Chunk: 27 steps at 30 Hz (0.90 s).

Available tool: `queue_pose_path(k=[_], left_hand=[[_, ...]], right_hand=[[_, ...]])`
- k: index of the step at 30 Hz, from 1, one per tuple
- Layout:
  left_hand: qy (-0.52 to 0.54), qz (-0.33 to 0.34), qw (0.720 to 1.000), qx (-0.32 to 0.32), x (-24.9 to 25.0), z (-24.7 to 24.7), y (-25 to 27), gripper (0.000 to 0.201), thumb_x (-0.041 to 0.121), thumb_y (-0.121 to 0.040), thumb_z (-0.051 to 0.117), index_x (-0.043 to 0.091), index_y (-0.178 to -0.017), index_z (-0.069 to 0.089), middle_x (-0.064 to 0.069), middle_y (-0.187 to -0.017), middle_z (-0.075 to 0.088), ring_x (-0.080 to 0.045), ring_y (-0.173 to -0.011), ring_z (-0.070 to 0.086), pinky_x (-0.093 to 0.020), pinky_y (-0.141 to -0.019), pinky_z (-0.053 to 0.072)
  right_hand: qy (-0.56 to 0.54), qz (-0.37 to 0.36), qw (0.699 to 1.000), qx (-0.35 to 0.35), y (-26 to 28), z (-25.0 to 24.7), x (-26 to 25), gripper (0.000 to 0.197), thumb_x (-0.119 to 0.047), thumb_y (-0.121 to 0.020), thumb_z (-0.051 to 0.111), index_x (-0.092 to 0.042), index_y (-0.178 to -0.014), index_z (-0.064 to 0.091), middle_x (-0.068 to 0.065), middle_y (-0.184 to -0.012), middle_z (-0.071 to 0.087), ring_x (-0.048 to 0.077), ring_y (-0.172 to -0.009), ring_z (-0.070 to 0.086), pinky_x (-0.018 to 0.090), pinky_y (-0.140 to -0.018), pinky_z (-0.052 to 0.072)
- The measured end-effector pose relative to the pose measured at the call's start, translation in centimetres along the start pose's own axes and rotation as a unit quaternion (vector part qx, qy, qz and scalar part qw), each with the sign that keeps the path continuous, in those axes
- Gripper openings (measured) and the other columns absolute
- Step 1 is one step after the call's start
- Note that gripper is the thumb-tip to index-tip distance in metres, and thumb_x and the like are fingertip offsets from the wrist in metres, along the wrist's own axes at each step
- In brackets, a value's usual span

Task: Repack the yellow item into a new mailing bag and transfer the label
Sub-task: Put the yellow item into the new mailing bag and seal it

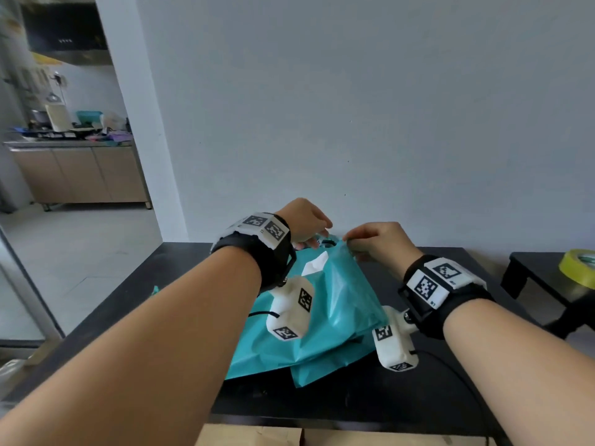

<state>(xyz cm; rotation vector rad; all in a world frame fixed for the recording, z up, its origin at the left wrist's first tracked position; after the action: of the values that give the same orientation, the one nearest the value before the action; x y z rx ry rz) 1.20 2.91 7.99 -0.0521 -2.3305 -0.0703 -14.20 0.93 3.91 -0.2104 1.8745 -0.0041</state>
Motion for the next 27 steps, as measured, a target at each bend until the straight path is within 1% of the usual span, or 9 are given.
queue_pose_path(k=[3, 6, 9, 11, 14, 17, 19, 22, 27], left_hand=[[-0.011, -0.02, 0.997, -0.075, -0.5, 3.6, -1.9, 0.026, 0.011, -0.098, 0.041, 0.011, -0.111, 0.063, -0.004, -0.088, 0.066, -0.01, -0.052, 0.06, -0.017, -0.042, 0.041], [-0.03, -0.042, 0.993, -0.11, -1.0, 5.6, -3.0, 0.021, 0.012, -0.098, 0.041, 0.011, -0.091, 0.061, -0.008, -0.082, 0.065, -0.016, -0.059, 0.058, -0.022, -0.05, 0.044], [0.046, -0.061, 0.988, -0.135, -2.1, 5.8, -3.8, 0.029, 0.023, -0.099, 0.045, 0.001, -0.104, 0.063, -0.01, -0.086, 0.059, -0.014, -0.057, 0.054, -0.022, -0.045, 0.041], [0.07, -0.068, 0.985, -0.142, -2.8, 5.6, -4.0, 0.026, 0.026, -0.098, 0.049, 0.005, -0.096, 0.063, -0.012, -0.084, 0.058, -0.013, -0.058, 0.053, -0.021, -0.045, 0.042], [0.095, -0.068, 0.984, -0.132, -3.4, 5.6, -3.9, 0.023, 0.022, -0.099, 0.049, 0.012, -0.083, 0.062, -0.005, -0.071, 0.057, -0.008, -0.054, 0.053, -0.018, -0.046, 0.046], [0.177, -0.076, 0.974, -0.121, -3.9, 6.0, -3.8, 0.018, 0.017, -0.098, 0.05, 0.004, -0.098, 0.062, -0.01, -0.082, 0.063, -0.01, -0.061, 0.061, -0.022, -0.059, 0.059], [0.197, -0.067, 0.972, -0.113, -4.0, 5.9, -3.7, 0.022, 0.016, -0.097, 0.052, -0.001, -0.108, 0.062, -0.013, -0.087, 0.065, -0.012, -0.066, 0.065, -0.024, -0.067, 0.061], [0.183, -0.048, 0.975, -0.117, -3.5, 5.9, -3.1, 0.023, 0.018, -0.095, 0.056, 0.0, -0.107, 0.065, -0.012, -0.09, 0.068, -0.011, -0.067, 0.066, -0.021, -0.07, 0.06], [0.056, -0.024, 0.99, -0.128, -2.5, 6.1, -1.9, 0.025, 0.026, -0.093, 0.059, 0.01, -0.109, 0.069, -0.001, -0.087, 0.067, -0.004, -0.072, 0.062, -0.013, -0.057, 0.053]], right_hand=[[0.02, -0.024, 0.999, -0.024, -0.4, -0.3, -0.5, 0.017, 0.002, -0.081, 0.066, -0.012, -0.081, 0.075, 0.01, -0.082, 0.071, 0.02, -0.074, 0.061, 0.032, -0.072, 0.055], [0.035, -0.035, 0.998, -0.027, -1.0, -0.7, -0.2, 0.019, 0.001, -0.082, 0.064, -0.013, -0.087, 0.076, 0.002, -0.079, 0.07, 0.012, -0.07, 0.059, 0.02, -0.061, 0.05], [0.011, -0.022, 1.0, -0.02, -1.5, -1.1, 0.7, 0.017, -0.001, -0.082, 0.065, -0.015, -0.083, 0.076, 0.005, -0.081, 0.071, 0.013, -0.07, 0.062, 0.021, -0.061, 0.053], [-0.012, 0.0, 1.0, -0.025, -1.6, -1.0, 1.5, 0.012, -0.003, -0.082, 0.069, -0.012, -0.085, 0.075, 0.009, -0.085, 0.071, 0.016, -0.072, 0.065, 0.023, -0.061, 0.057], [-0.024, 0.05, 0.997, -0.045, -1.6, -0.4, 2.7, 0.015, -0.005, -0.083, 0.07, -0.008, -0.098, 0.071, 0.011, -0.088, 0.07, 0.015, -0.064, 0.067, 0.022, -0.051, 0.054], [-0.027, 0.085, 0.995, -0.04, -1.3, -0.1, 3.2, 0.015, -0.007, -0.085, 0.069, -0.002, -0.099, 0.069, 0.009, -0.072, 0.068, 0.011, -0.048, 0.065, 0.021, -0.046, 0.053], [-0.029, 0.086, 0.995, -0.035, -1.3, -0.1, 3.3, 0.014, -0.008, -0.084, 0.07, -0.002, -0.096, 0.07, 0.009, -0.069, 0.069, 0.01, -0.046, 0.065, 0.021, -0.047, 0.054], [-0.023, 0.076, 0.997, -0.025, -1.1, -0.5, 3.2, 0.009, -0.007, -0.081, 0.072, -0.003, -0.09, 0.071, 0.01, -0.07, 0.07, 0.014, -0.052, 0.066, 0.027, -0.057, 0.059], [-0.02, 0.06, 0.997, -0.034, -0.4, -0.3, 2.8, 0.006, -0.003, -0.083, 0.069, -0.005, -0.089, 0.07, 0.015, -0.08, 0.07, 0.023, -0.066, 0.067, 0.037, -0.072, 0.059]])
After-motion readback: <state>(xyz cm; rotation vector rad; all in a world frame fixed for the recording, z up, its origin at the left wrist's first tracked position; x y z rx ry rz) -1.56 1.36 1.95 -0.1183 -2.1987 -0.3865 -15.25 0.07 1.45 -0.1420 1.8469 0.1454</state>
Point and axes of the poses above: each hand's wrist, its own y-axis away from the middle knuckle, its own z-axis out of the palm, x = y × z, the point moved 7 cm from there along -y, towards the middle knuckle
